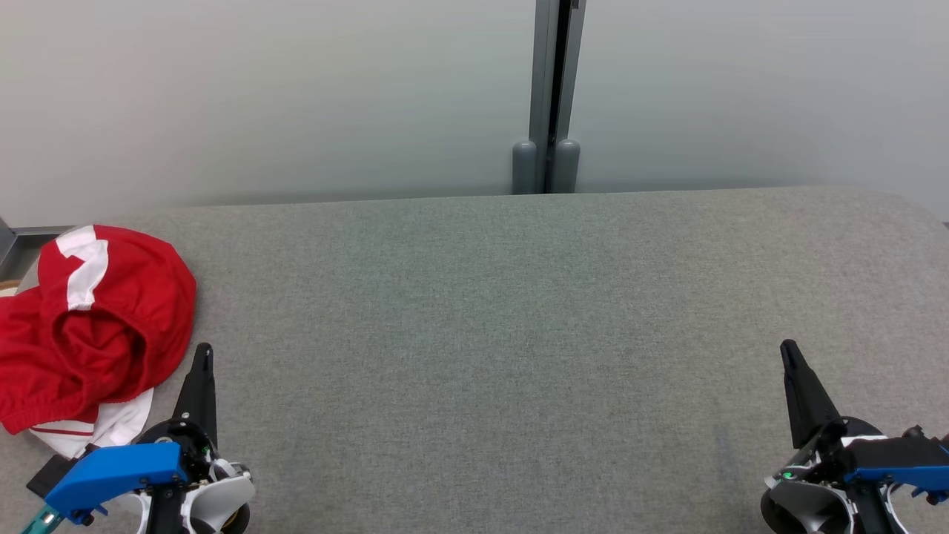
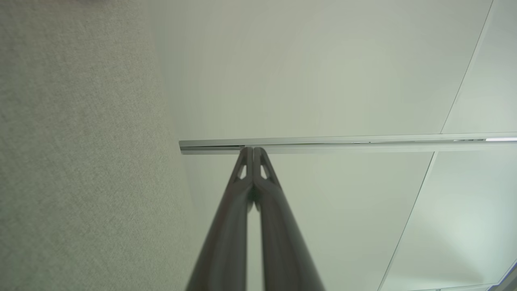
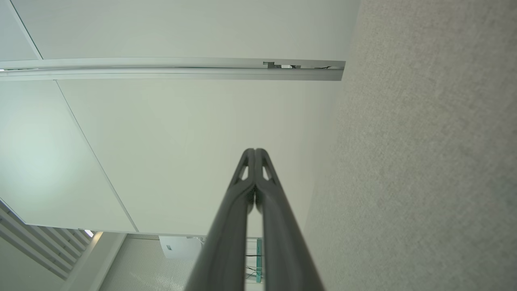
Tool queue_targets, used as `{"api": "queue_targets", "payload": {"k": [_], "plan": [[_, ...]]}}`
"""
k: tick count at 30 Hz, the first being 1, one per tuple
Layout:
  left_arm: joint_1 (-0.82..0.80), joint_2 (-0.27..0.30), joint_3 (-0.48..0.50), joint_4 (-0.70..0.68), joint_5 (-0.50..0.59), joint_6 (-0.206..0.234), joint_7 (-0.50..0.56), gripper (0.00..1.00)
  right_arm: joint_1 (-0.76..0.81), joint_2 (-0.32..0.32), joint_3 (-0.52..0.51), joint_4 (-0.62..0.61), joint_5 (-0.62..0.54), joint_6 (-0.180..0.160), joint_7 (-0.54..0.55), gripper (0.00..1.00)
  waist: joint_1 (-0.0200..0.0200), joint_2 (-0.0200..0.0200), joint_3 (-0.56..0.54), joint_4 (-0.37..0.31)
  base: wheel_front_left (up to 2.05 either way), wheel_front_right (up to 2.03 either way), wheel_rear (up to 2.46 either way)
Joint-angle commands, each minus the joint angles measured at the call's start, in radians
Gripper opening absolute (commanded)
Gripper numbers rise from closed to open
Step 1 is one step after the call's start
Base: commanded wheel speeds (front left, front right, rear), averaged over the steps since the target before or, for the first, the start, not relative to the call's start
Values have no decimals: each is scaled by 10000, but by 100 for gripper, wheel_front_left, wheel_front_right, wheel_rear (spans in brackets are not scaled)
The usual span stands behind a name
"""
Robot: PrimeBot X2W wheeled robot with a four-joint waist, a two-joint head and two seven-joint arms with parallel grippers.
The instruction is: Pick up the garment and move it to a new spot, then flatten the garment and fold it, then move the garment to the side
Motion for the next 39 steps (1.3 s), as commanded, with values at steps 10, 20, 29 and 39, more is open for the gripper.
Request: {"api": "queue_targets", "payload": {"k": [10, 20, 29, 39], "plan": [[102, -17, -12, 112, 15, 2, -31, 100, 104, 19, 26, 109, -6, -2, -19, 100, 0, -1, 1, 0, 0, 0, 0], [343, -38, -122, -107, 379, 0, -463, 100, 309, 35, 335, 90, -315, -11, -452, 100, 0, -1, 10, 27, 0, 0, 0], [387, -28, -182, -446, 1496, -2, -881, 100, 350, 26, 577, -148, -1247, -8, -870, 100, 0, -1, 19, 54, 0, 0, 0], [413, -17, -322, -842, 3518, 302, -1298, 100, 382, 16, 932, -351, -3297, -5, -1288, 100, 0, -1, 30, 80, 0, 0, 0]]}}
